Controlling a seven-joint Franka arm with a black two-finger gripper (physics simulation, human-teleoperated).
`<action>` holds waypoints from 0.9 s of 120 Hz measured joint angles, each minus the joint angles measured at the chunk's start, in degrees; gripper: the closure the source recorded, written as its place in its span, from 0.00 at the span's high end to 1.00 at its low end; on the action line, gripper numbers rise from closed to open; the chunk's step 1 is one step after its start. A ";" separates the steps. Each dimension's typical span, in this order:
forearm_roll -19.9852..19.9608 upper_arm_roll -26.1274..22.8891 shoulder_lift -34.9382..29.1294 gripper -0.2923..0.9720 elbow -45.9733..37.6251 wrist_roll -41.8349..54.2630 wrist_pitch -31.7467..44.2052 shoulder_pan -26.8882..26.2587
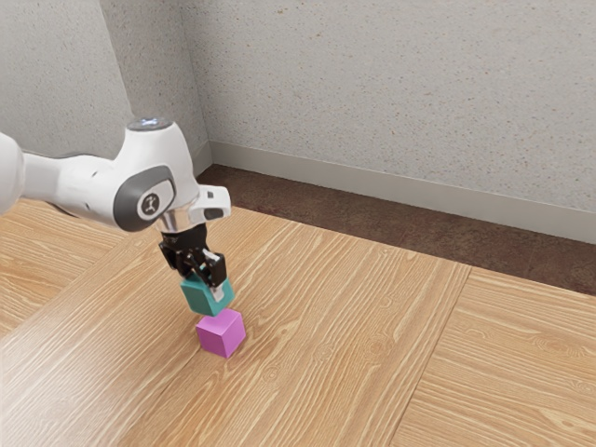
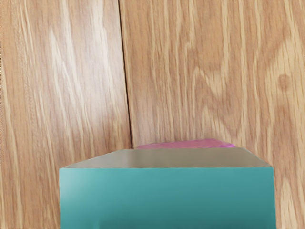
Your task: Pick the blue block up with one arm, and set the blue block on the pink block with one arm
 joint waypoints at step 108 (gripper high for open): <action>-0.08 -1.90 -0.40 0.37 -1.51 -4.34 0.86 0.81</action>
